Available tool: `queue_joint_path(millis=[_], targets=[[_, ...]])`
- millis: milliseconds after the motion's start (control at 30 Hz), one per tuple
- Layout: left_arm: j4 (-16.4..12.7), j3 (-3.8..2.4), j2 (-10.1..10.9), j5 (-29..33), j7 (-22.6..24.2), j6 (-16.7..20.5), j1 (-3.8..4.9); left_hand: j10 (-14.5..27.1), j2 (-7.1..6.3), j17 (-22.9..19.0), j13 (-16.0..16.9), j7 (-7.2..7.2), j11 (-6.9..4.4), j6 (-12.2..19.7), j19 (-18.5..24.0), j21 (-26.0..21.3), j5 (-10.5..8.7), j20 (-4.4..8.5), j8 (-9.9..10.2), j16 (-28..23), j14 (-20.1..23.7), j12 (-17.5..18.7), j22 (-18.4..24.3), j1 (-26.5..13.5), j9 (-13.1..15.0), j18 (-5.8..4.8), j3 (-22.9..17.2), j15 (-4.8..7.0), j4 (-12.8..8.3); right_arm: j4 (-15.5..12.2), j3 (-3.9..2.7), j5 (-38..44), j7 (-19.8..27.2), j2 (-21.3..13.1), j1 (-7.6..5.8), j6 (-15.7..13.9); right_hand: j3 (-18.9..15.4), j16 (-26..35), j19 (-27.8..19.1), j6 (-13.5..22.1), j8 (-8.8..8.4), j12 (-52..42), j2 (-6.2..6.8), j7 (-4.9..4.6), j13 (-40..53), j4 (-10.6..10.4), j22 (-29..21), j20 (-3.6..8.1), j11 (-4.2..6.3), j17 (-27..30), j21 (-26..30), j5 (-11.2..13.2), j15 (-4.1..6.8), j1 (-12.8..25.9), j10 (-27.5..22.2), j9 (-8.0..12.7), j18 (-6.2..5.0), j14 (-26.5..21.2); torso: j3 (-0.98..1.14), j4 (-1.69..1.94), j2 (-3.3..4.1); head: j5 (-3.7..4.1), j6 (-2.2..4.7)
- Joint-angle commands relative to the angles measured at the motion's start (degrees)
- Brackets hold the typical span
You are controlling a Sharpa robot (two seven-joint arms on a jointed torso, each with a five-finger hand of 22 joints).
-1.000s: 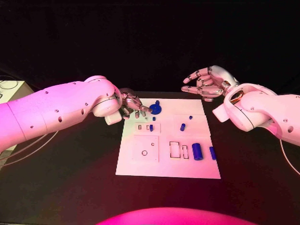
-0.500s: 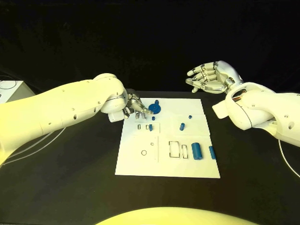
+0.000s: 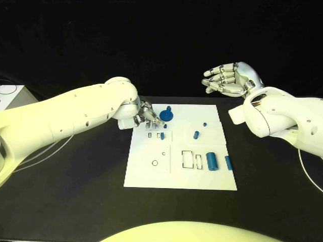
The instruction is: Assemble the parts on the task board
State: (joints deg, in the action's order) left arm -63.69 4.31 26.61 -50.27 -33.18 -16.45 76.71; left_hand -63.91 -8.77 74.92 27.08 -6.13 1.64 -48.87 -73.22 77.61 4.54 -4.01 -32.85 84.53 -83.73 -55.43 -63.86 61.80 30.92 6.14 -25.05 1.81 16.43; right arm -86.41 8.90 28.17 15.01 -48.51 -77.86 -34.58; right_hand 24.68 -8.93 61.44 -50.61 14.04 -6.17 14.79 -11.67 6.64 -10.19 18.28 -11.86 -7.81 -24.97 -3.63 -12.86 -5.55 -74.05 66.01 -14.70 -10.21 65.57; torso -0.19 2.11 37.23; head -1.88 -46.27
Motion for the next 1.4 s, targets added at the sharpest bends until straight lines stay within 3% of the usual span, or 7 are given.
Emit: queue_joint_path(millis=[33, 400, 633, 933, 1400], targets=[[0.19, -0.02, -0.53, 0.21, -0.4, -3.16, 0.05, -0.21, 0.32, 2.73, 0.09, 0.22, -0.09, -0.08, -0.42, 0.22, 0.13, -0.14, 0.09, 0.31, -3.13, -0.33, -0.13, 0.26, 0.12, -0.81, 0.37, 0.21, -0.04, 0.1, -0.01, -1.71, 1.75, 0.13, 0.02, -0.9, -0.2, 1.56, -1.34, -0.11, -0.53, 0.78, -0.93, -0.52, -1.26, 0.56, -2.42, -0.47, -0.73, 1.4, 0.13, -0.35, -0.43, 0.04, -0.23, 0.18, -0.32, -1.25, -0.01, -0.01, -0.02, -0.04, -0.12], [2.23, 0.04, -2.3, 0.96, -0.33, -4.01, -0.06, -0.18, 0.41, 2.75, 0.16, 0.22, -0.1, -0.11, -0.47, 0.31, 0.12, -0.14, 0.12, 0.33, -3.13, -0.4, -0.27, 0.5, 0.16, -0.83, 0.37, 0.21, -0.06, 0.36, -0.01, -2.4, 1.94, 0.34, 0.02, -1.28, -0.41, 3.05, -2.28, -0.23, -1.07, 1.56, -1.28, -0.66, -2.57, 0.99, -4.79, -0.95, -0.99, 3.11, 0.09, -0.73, -0.89, -0.12, -0.51, 0.37, -0.34, -2.21, -0.06, 0.14, -0.02, 0.09, -0.41], [3.58, 0.15, -3.56, 1.05, -0.32, -4.66, -0.26, -0.17, 0.42, 2.73, 0.18, 0.22, -0.1, -0.1, -0.43, 0.3, 0.12, -0.14, 0.13, 0.32, -3.13, -0.41, -0.24, 0.57, 0.17, -0.82, 0.37, 0.21, -0.07, 0.33, 0.0, -2.44, 1.8, 0.51, 0.03, -1.27, -0.41, 3.19, -2.34, -0.22, -1.15, 1.64, -1.3, -0.69, -2.69, 1.08, -5.05, -0.99, -1.03, 3.31, 0.08, -0.77, -0.92, -0.17, -0.53, 0.4, -0.34, -2.25, -0.03, -0.06, 0.06, 0.01, -0.6], [4.6, 0.3, -4.06, 1.11, -0.3, -5.18, -0.64, -0.04, 0.58, 2.58, 0.29, 0.2, -0.07, -0.07, -0.22, 0.24, 0.12, -0.14, 0.21, 0.27, -3.06, -0.45, -0.03, 0.96, 0.22, -0.77, 0.35, 0.19, -0.1, 0.29, 0.02, -2.46, 1.59, 0.51, 0.03, -1.29, -0.45, 3.31, -2.39, -0.17, -1.24, 1.74, -1.28, -0.77, -2.79, 1.14, -5.31, -1.03, -1.09, 3.5, 0.07, -0.79, -0.97, -0.17, -0.58, 0.44, -0.34, -2.28, 0.03, 0.1, 0.01, 0.22, -0.81], [5.41, 0.43, -4.69, 1.68, -0.1, -6.03, -1.23, 0.06, 0.73, 2.62, 0.4, 0.2, -0.07, -0.19, -0.17, 0.29, 0.12, -0.16, 0.2, 0.29, -3.05, -0.51, -0.08, 1.36, 0.32, -0.78, 0.32, 0.17, -0.15, 0.3, 0.05, -2.48, 1.45, 0.57, 0.06, -1.21, -0.49, 3.38, -2.42, -0.15, -1.3, 1.78, -1.28, -0.83, -2.84, 1.17, -5.46, -1.06, -1.13, 3.62, 0.07, -0.79, -1.0, -0.15, -0.6, 0.46, -0.34, -2.29, 0.01, 0.04, 0.06, 0.27, -1.01]])
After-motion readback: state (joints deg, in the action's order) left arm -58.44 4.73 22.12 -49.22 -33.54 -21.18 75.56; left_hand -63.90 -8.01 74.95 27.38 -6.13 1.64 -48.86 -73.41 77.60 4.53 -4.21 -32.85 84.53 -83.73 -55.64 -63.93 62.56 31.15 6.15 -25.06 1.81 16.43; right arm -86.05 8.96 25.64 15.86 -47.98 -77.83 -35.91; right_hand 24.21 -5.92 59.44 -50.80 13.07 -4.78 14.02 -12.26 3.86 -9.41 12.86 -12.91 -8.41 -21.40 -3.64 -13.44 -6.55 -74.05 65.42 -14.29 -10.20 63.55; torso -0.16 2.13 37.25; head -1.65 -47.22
